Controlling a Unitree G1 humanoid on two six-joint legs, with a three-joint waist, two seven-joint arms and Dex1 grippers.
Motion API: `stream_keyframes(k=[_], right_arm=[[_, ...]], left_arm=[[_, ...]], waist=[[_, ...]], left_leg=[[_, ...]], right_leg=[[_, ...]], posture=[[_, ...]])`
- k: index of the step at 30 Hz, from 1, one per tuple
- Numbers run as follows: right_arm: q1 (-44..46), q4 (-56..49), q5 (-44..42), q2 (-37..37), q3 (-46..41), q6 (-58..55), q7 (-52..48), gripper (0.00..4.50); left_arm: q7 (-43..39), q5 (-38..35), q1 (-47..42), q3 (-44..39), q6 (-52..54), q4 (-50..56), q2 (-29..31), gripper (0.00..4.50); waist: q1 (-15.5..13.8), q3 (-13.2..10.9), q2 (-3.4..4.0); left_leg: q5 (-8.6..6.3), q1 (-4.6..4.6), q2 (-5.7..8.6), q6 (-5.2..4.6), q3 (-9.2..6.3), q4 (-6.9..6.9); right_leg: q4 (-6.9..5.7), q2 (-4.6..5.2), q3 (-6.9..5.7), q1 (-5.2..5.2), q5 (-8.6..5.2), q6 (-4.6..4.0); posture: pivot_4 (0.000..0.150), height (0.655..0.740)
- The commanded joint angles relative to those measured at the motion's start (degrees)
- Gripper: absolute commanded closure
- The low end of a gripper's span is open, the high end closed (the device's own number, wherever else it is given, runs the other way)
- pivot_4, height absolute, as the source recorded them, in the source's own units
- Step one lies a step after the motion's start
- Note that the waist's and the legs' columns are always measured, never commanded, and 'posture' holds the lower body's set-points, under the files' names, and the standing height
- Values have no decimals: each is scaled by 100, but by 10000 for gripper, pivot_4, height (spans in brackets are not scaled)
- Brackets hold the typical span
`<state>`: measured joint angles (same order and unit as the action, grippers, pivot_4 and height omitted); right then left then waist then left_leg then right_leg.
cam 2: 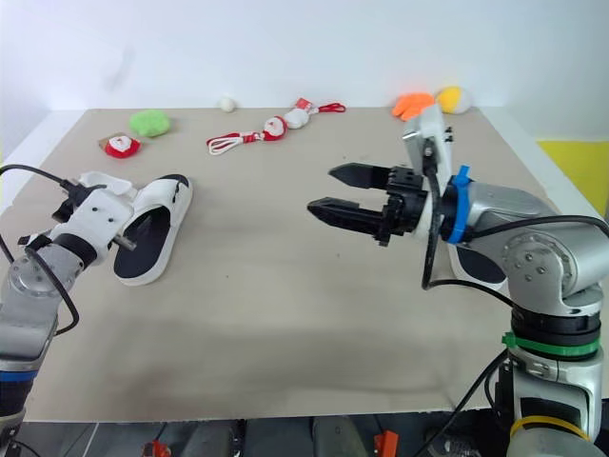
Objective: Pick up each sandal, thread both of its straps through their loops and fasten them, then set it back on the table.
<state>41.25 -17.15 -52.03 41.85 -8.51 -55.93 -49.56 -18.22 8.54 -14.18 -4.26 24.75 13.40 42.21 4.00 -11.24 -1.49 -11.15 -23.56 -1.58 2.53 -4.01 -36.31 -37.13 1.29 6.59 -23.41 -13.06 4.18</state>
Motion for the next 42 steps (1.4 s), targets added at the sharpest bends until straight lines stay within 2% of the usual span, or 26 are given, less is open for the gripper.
stream_keyframes(k=[1,6,20,23,29,30,32,37,40,42], right_arm=[[199,6,72,-2,175,224,-247,166],[272,51,198,-54,394,399,-445,166],[356,-8,343,-153,383,512,-278,166],[349,-46,353,-200,378,511,-219,0],[337,-105,318,-254,334,509,-148,0],[332,-103,318,-253,332,513,-148,0],[319,-99,307,-249,301,514,-135,0],[335,11,323,-148,192,529,-202,0],[370,215,315,94,103,506,-447,0],[375,366,339,312,92,514,-700,0]], left_arm=[[282,509,-123,94,-355,-178,101,0],[536,983,-498,459,-875,-932,-19,0],[753,1579,-1487,1100,-1883,-2812,-324,0],[789,1642,-1649,1166,-2050,-3010,-383,8772],[780,1676,-1671,1158,-2258,-3136,-376,38197],[785,1670,-1667,1152,-2279,-3149,-375,44540],[757,1617,-1656,1118,-2420,-3137,-335,44540],[264,922,-1640,972,-3481,-2714,-351,44540],[-600,258,-1648,1086,-4670,-2302,-147,44540],[-1344,-234,-1665,1233,-5489,-2111,49,44540]], waist=[[-20,0,0],[-24,0,0],[-23,0,-1],[-24,0,0],[-43,0,0],[-46,1,1],[-56,1,1],[-97,1,1],[-131,0,0],[-146,0,0]], left_leg=[[0,-6,0,0,-1,0],[-1,-8,-2,1,-1,1],[-1,-5,-4,0,-1,0],[-1,-5,-3,0,-1,0],[-1,-11,-4,0,-3,2],[-1,-11,-4,0,-4,2],[-1,-10,-3,1,-3,1],[-1,-12,-3,1,-3,1],[-1,-29,-3,1,-3,1],[1,-61,-3,3,-3,-3]], right_leg=[[2,0,-2,-4,0,0],[5,1,-7,-7,1,3],[1,1,-11,-6,6,9],[1,1,-11,-6,7,10],[-2,1,-11,-13,5,13],[-2,1,-11,-12,5,13],[-2,2,-11,-10,5,13],[-1,3,-11,-12,5,12],[-1,4,-11,-27,7,8],[-1,5,-11,-53,31,-30]], posture=[[1500,7400],[1500,7400],[1500,7400],[1500,7400],[1500,7400],[1500,7400],[1500,7400],[1500,7400],[1500,7400],[1500,7400]])
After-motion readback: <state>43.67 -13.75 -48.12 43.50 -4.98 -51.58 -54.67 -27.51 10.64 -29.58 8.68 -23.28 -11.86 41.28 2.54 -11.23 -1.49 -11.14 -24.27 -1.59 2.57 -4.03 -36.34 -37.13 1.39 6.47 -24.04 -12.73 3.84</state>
